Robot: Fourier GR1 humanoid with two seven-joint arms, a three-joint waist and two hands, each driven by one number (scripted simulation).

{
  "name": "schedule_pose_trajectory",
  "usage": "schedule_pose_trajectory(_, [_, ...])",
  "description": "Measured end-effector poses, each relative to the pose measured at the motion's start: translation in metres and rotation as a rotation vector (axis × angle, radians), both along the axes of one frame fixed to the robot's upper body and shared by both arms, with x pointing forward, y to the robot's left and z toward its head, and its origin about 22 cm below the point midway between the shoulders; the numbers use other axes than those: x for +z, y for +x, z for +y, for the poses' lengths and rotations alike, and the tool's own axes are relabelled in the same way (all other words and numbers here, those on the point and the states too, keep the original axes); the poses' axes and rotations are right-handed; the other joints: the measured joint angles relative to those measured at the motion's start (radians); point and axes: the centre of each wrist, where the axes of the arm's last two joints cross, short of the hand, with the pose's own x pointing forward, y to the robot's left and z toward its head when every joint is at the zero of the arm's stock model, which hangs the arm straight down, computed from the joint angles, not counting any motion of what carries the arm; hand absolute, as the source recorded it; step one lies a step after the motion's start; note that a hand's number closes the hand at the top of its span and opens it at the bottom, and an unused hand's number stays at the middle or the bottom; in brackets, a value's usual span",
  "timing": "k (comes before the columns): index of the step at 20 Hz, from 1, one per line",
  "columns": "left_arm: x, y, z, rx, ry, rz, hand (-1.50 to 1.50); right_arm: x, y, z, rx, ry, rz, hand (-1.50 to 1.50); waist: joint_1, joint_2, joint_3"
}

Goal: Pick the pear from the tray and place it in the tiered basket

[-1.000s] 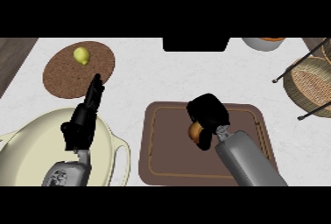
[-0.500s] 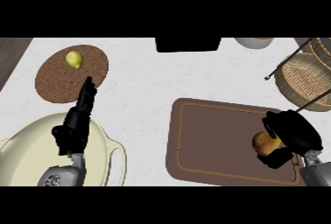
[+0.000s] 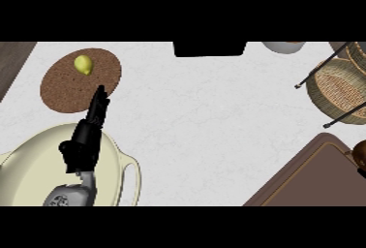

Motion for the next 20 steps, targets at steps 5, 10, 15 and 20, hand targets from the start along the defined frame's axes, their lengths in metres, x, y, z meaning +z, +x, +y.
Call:
schedule_pose_trajectory(5, [0.001, 0.002, 0.000, -0.011, 0.001, -0.002, 0.00, 0.073, -0.017, -0.017, -0.034, 0.070, -0.086, 1.50, 0.005, 0.002, 0.000])
schedule_pose_trajectory(10, [0.007, 0.007, -0.004, -0.016, 0.000, -0.005, 0.00, 0.132, -0.035, -0.030, -0.070, 0.124, -0.130, 1.50, 0.015, 0.004, 0.000])
schedule_pose_trajectory(15, [0.002, 0.011, -0.006, -0.035, 0.005, -0.006, 0.00, 0.161, -0.027, -0.042, -0.091, 0.280, -0.145, 1.50, 0.032, 0.008, 0.000])
schedule_pose_trajectory(20, [-0.002, 0.008, -0.011, -0.048, -0.004, -0.005, 0.00, 0.172, -0.007, -0.040, -0.094, 0.375, -0.143, 1.50, 0.039, 0.009, 0.000])
